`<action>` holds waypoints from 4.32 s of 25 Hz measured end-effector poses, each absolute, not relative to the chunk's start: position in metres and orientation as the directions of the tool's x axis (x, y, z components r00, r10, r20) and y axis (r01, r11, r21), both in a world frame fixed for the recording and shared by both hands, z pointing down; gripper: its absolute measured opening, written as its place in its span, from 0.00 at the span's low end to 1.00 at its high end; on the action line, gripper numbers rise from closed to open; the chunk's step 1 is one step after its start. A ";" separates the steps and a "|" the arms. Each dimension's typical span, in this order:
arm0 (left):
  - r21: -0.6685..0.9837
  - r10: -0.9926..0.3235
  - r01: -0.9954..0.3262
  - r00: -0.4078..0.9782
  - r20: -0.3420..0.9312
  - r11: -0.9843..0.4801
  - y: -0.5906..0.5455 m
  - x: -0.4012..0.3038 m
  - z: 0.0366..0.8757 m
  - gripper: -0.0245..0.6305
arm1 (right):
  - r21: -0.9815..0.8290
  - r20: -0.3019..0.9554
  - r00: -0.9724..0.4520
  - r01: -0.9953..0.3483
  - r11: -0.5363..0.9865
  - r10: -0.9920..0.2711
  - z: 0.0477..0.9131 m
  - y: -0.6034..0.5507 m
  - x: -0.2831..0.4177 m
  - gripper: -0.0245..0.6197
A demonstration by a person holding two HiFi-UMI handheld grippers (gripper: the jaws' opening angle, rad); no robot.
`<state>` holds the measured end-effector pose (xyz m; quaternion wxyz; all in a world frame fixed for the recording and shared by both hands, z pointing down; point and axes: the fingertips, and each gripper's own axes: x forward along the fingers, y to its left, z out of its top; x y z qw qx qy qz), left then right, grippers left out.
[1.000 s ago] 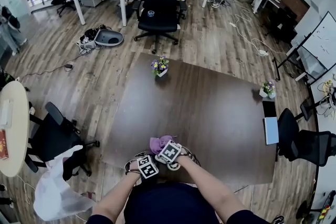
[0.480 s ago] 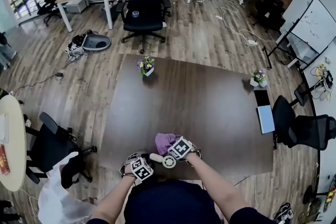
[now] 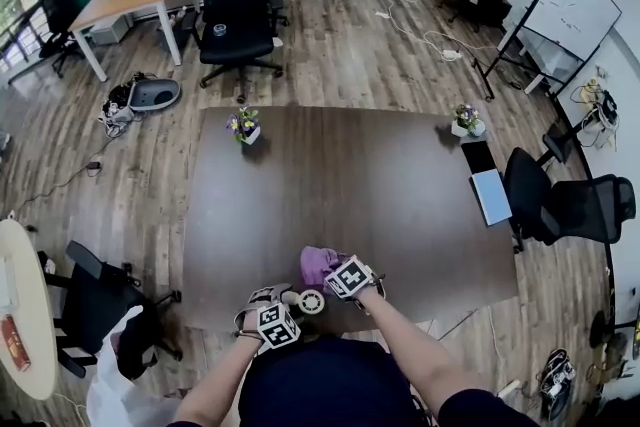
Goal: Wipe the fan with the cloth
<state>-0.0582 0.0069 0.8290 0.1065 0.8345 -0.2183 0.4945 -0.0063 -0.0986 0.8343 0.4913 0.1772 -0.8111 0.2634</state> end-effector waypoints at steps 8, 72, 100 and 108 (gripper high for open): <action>0.026 -0.092 -0.292 0.385 0.918 -0.956 0.009 -0.014 0.850 0.64 | -0.276 0.881 -0.468 -0.627 0.729 -0.070 0.837 -0.091 0.022 0.16; 0.221 -0.503 -0.618 0.761 0.410 -0.754 -0.053 -0.007 0.619 0.61 | -0.220 0.341 -0.926 -0.248 0.943 -0.164 0.550 -0.050 -0.026 0.15; 0.399 -0.506 -0.436 0.858 -0.086 -0.807 -0.042 -0.009 0.505 0.62 | -0.397 0.161 -0.931 -0.366 0.842 -0.328 0.500 -0.094 -0.019 0.15; 0.509 -0.554 -0.366 0.782 -0.285 -0.779 -0.055 -0.034 0.469 0.62 | -0.481 0.046 -0.943 -0.310 0.820 -0.329 0.486 -0.091 -0.024 0.15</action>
